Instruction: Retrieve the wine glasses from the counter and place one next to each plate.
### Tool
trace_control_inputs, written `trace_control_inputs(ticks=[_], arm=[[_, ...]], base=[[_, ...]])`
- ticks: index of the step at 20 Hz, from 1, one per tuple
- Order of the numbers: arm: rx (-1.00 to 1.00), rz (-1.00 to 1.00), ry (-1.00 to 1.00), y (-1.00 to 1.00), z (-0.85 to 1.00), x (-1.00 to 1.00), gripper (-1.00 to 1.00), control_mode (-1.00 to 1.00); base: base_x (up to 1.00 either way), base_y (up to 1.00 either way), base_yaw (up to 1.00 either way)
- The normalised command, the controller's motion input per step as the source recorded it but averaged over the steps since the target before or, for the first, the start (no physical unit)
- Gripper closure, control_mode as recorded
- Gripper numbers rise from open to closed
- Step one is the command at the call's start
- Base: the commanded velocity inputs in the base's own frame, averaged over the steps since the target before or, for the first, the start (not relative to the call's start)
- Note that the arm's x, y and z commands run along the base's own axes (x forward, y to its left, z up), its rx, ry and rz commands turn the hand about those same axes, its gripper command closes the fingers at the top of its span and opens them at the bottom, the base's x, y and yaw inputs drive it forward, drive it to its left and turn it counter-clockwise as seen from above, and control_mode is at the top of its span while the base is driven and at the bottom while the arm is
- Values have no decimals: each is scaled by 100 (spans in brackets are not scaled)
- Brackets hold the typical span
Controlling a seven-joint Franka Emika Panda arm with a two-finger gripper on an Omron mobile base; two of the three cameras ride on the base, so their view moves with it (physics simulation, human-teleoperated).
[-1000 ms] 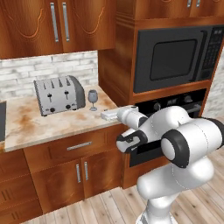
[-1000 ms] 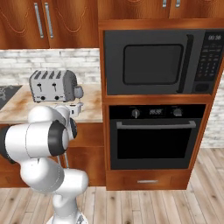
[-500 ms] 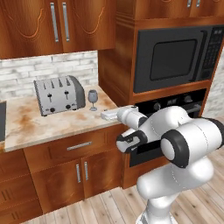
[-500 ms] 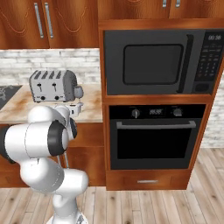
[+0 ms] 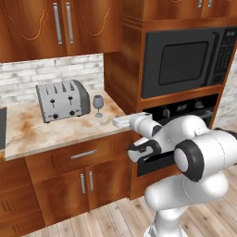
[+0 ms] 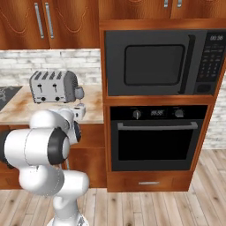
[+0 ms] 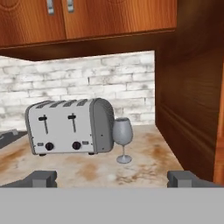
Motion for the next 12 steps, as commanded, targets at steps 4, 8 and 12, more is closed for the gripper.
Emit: trace_control_inputs(ticks=[4, 8, 12], arm=[[0, 0, 0, -29, 0, 8, -100, -100], [0, 0, 0, -26, 0, 10, -100, -100], [0, 0, 0, -18, 0, 13, -100, -100]], base=[[0, 0, 0], [0, 0, 0], [0, 0, 0]])
